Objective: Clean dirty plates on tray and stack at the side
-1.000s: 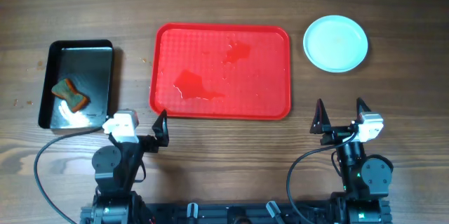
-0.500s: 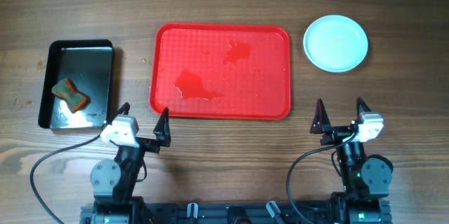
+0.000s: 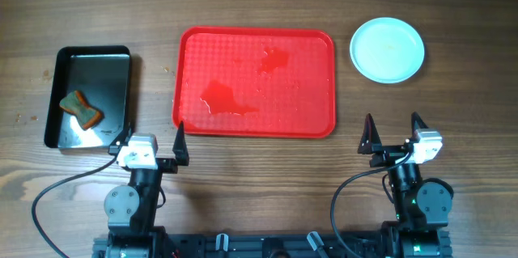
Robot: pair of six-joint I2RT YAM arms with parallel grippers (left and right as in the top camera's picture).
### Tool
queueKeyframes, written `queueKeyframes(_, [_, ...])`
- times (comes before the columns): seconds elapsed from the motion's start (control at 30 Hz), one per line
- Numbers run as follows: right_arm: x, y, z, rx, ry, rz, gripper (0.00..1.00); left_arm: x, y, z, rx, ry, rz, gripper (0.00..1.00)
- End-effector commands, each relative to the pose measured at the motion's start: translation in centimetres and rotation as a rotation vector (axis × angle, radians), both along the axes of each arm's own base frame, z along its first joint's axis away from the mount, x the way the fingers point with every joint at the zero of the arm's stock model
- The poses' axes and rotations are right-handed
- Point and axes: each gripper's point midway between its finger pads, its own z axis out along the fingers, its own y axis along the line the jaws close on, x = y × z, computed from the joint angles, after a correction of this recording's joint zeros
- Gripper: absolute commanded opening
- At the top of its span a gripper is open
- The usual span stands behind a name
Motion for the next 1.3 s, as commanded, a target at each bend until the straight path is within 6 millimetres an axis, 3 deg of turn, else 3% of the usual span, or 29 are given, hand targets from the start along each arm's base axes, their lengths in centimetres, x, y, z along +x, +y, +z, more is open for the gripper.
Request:
queueKeyframes(0.0, [-0.02, -0.44, 0.17, -0.019, -0.01, -0.023, 1.0, 0.01, 0.76, -0.18, 0.026, -0.002, 0.045, 1.0])
queueKeyframes(1.27, [-0.02, -0.44, 0.17, -0.019, -0.01, -0.023, 1.0, 0.01, 0.24, -0.19, 0.024, -0.001, 0.014, 1.0])
